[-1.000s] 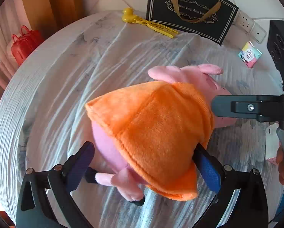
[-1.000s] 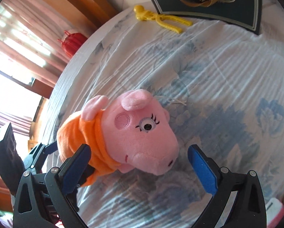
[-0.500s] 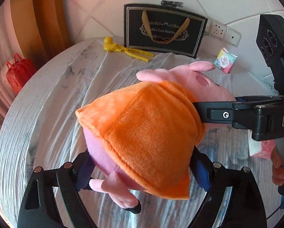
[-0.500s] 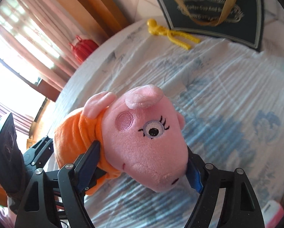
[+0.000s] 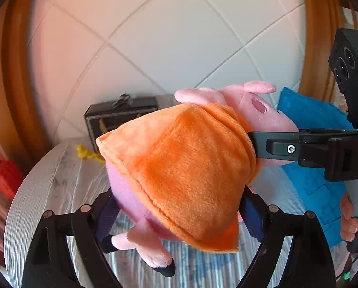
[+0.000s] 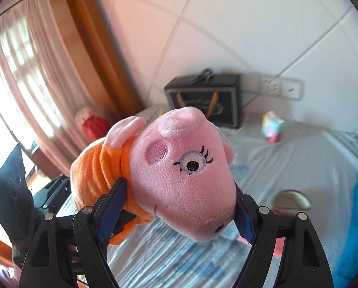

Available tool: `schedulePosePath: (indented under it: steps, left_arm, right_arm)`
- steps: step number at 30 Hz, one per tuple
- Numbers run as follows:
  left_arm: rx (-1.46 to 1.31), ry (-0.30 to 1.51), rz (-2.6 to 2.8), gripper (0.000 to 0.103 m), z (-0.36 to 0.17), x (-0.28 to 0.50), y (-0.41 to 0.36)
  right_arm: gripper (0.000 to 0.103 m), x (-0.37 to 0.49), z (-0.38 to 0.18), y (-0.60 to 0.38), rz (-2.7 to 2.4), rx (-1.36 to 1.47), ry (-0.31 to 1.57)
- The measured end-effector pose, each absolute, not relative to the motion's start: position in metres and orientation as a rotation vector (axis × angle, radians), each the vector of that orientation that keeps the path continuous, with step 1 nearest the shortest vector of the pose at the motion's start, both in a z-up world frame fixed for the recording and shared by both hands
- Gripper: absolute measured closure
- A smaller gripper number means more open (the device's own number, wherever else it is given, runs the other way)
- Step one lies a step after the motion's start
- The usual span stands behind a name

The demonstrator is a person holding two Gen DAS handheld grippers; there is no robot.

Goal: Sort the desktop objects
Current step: 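Lift the orange-dressed pig with both tools and carry it over the crate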

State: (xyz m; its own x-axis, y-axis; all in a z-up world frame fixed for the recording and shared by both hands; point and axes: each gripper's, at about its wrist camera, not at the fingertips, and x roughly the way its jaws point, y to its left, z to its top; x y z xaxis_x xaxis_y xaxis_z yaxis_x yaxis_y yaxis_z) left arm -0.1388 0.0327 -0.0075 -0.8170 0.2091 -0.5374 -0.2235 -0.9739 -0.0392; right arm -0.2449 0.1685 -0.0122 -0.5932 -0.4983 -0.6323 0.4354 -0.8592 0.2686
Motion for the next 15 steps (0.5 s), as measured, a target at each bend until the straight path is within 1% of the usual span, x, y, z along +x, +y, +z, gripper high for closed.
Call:
schedulePosePath:
  steps: [4, 9, 15]
  left_arm:
    - [-0.654, 0.115, 2.701, 0.015, 0.031, -0.12, 0.092]
    - [-0.483, 0.152, 2.556, 0.015, 0.071, -0.098, 0.179]
    - [-0.429, 0.154, 2.369, 0.015, 0.101, -0.08, 0.294]
  right_arm:
    - [0.023, -0.195, 0.031, 0.23, -2.575, 0.899, -0.181]
    - [0.022, -0.124, 0.079, 0.314, -2.796, 0.759, -0.211]
    - [0.021, -0.049, 0.118, 0.408, -3.051, 0.652, -0.22]
